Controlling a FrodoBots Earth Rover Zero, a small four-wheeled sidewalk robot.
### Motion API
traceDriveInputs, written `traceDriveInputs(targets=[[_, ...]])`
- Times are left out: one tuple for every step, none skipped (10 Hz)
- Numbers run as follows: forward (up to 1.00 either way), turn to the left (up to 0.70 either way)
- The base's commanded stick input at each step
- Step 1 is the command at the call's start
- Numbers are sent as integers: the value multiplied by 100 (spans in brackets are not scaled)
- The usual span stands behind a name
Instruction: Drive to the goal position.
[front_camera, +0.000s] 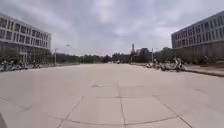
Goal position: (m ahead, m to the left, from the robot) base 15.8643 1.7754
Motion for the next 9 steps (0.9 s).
traceDriveInputs(targets=[[100, 12], [100, 24], [100, 37], [100, 32], [100, 16], [100, 0], [100, 0], [100, 0], [100, 0]])
